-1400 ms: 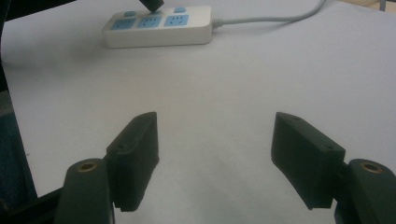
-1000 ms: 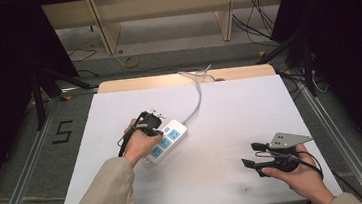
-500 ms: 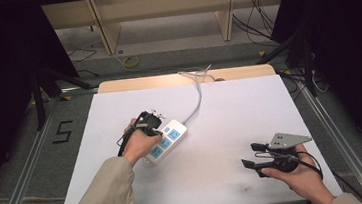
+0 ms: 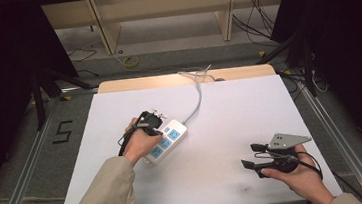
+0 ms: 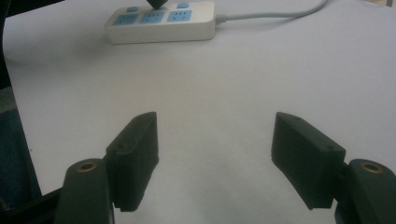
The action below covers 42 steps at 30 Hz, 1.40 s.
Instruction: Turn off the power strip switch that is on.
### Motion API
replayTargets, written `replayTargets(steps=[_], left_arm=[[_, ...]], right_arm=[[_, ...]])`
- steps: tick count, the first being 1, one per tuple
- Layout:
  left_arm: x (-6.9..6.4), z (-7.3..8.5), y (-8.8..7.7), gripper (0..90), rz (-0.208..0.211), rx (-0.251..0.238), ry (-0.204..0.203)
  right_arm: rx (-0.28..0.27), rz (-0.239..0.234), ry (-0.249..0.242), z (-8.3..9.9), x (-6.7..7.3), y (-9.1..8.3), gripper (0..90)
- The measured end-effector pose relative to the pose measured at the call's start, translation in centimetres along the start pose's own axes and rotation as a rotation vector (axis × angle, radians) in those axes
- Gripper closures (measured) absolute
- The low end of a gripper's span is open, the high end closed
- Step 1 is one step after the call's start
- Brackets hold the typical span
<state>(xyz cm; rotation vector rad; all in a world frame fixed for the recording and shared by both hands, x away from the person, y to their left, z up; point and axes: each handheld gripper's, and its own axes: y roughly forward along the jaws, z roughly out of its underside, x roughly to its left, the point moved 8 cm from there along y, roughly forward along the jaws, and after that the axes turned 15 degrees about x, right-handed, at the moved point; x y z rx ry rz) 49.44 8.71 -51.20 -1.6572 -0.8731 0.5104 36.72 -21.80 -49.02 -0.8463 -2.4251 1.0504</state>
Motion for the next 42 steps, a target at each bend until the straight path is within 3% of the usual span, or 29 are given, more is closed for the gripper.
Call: replayTargets(steps=[22, 30, 42], left_arm=[[0.0, -0.08, 0.03, 90.0, -0.003, 0.015, -0.02], [-0.16, -0.31, 0.03, 90.0, -0.023, 0.051, -0.016], [0.05, -0.28, 0.02, 90.0, 0.019, 0.058, -0.037]], right_arm=[[0.002, 0.001, -0.003, 0.03, 0.02, -0.02, 32.4], [0.001, 0.002, -0.004, 0.02, -0.01, -0.06, 32.4], [0.003, 0.001, -0.002, 0.06, -0.02, -0.02, 32.4]])
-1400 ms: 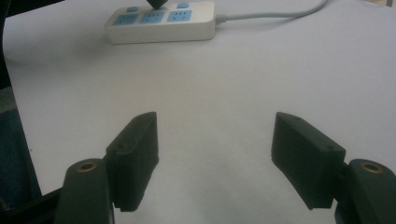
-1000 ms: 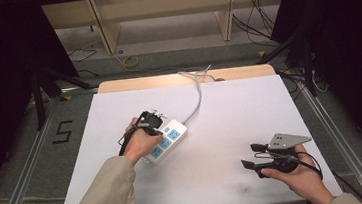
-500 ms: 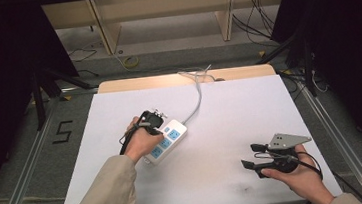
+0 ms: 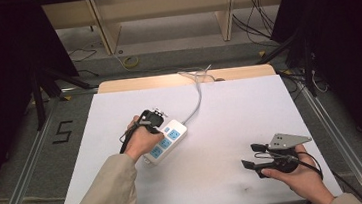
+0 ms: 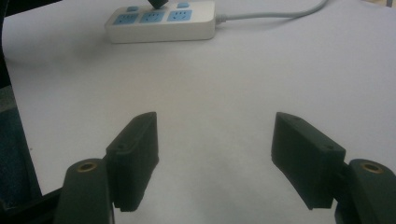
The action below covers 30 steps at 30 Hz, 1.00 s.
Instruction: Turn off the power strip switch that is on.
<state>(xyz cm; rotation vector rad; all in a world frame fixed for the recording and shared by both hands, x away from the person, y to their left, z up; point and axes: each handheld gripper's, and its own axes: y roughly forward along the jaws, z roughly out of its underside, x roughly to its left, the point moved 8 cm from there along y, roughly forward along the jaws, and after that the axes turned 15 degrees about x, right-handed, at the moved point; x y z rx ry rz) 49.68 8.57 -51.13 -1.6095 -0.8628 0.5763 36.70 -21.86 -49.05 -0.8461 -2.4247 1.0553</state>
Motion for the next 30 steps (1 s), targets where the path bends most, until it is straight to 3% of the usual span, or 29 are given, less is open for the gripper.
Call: replayTargets(steps=[3, 19, 30], left_arm=[[0.1, 0.03, 0.01, 90.0, 0.018, 0.0, -0.006], [-0.01, 0.1, 0.08, 90.0, -0.012, 0.017, 0.016], [0.03, 0.2, 0.05, 90.0, -0.002, 0.021, 0.013]], right_arm=[[0.001, 0.0, -0.002, -0.01, 0.04, -0.01, 32.4], [0.001, -0.001, -0.002, 0.02, 0.03, 0.0, 32.4], [0.003, -0.001, -0.004, 0.03, 0.06, 0.04, 32.4]])
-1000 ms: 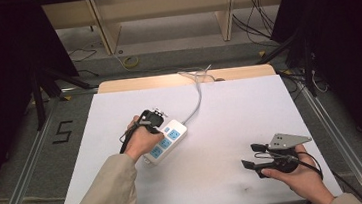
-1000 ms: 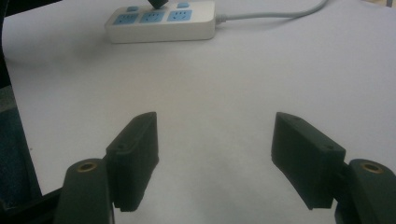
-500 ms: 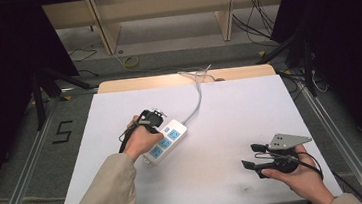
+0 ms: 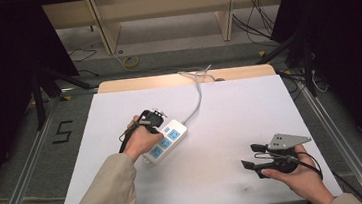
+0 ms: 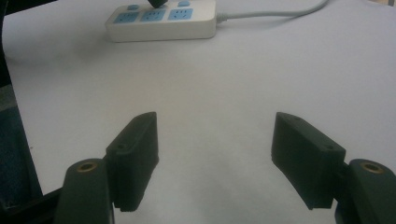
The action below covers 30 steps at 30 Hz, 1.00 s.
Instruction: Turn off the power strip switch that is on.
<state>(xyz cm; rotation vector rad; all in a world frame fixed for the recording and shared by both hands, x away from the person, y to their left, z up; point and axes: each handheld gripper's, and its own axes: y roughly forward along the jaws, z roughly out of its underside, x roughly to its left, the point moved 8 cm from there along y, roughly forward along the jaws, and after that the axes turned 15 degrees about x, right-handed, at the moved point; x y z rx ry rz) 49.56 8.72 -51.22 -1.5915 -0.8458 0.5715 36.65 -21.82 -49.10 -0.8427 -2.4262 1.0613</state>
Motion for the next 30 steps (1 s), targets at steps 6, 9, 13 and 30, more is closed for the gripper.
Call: replayTargets(steps=[6, 9, 13, 30], left_arm=[[-0.03, 0.0, 0.0, 90.0, -0.007, 0.0, 0.006], [-0.04, 0.02, -0.01, 90.0, -0.008, -0.002, 0.006], [-0.05, 0.05, -0.03, 90.0, -0.009, -0.001, 0.008], [0.03, 0.38, -0.03, 90.0, -0.014, -0.003, 0.008]], right_arm=[[0.001, 0.001, 0.001, -0.02, -0.02, 0.0, 32.4], [0.001, 0.002, 0.001, -0.02, -0.01, -0.01, 32.4], [-0.002, 0.004, 0.001, -0.05, -0.06, -0.03, 32.5], [-0.002, 0.003, 0.001, -0.09, -0.02, 0.0, 32.5]])
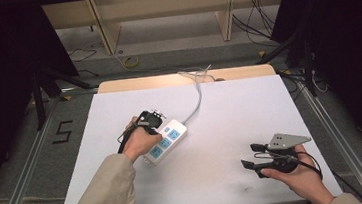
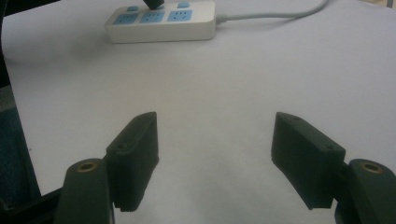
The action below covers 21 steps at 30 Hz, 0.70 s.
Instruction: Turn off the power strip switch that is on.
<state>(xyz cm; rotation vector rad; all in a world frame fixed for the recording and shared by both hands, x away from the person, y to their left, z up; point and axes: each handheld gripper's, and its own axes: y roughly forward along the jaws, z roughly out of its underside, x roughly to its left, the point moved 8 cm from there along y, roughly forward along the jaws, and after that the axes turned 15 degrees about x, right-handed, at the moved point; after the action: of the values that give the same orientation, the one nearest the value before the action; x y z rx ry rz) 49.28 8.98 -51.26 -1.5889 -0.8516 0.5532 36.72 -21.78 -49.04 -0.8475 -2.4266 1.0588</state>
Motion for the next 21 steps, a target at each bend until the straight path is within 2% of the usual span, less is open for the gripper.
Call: replayTargets(steps=[10, 21], left_arm=[[0.04, -0.01, -0.03, 90.0, 0.003, 0.001, 0.004], [0.14, 0.03, -0.03, 90.0, 0.025, -0.003, -0.002]], right_arm=[[-0.003, 0.001, 0.002, -0.02, -0.05, -0.02, 32.6], [-0.006, 0.002, 0.001, -0.05, -0.06, -0.05, 32.6]])
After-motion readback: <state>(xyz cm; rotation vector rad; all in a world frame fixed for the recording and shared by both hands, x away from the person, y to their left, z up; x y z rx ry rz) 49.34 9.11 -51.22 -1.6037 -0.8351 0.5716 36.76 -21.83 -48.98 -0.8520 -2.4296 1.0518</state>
